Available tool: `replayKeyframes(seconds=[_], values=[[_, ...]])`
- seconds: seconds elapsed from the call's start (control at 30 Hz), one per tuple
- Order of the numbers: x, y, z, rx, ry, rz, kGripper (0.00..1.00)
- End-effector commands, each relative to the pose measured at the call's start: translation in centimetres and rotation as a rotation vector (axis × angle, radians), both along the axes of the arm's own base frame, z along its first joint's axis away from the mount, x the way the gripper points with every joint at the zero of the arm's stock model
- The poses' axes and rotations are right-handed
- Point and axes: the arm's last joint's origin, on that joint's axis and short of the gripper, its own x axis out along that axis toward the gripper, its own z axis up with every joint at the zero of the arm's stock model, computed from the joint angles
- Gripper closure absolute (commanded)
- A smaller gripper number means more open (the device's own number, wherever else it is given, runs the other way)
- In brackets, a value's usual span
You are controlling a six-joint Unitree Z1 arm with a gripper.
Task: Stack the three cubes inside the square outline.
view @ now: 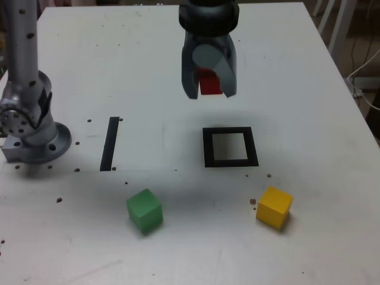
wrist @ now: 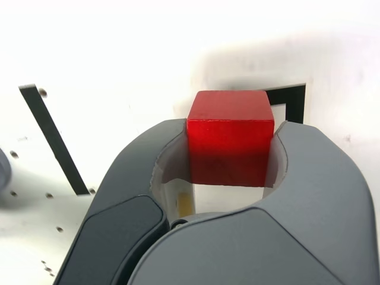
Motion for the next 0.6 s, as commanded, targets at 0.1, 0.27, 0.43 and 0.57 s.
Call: replayKeyframes(seconds=[0.1,0.27,0.43,0.57], values=[[0.3,-3.1,-1.1,0.003,0.011,0.01,0.63],[0.5,-5.1,-2.3,-0.006,0.007,0.026,0.63],[1.5,-6.2,-3.4,-0.014,0.005,0.023,0.63],[2.2,-6.2,-4.2,-0.008,0.014,0.029,0.63]])
